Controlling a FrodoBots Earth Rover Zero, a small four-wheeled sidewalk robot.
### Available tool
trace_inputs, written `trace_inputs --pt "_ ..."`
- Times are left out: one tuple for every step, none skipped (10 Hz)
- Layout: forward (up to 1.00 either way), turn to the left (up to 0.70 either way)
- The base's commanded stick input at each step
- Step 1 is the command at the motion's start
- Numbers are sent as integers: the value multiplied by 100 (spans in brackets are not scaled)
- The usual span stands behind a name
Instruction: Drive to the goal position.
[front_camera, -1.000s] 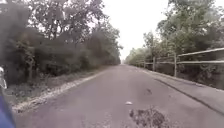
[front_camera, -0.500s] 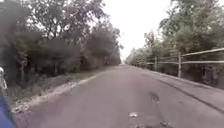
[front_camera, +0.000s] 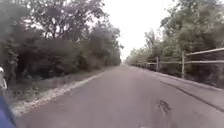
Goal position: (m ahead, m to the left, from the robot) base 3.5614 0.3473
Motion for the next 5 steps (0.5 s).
trace_inputs --pt "70 0" --pt "70 0" --pt "70 0" --pt "70 0" --pt "70 0"
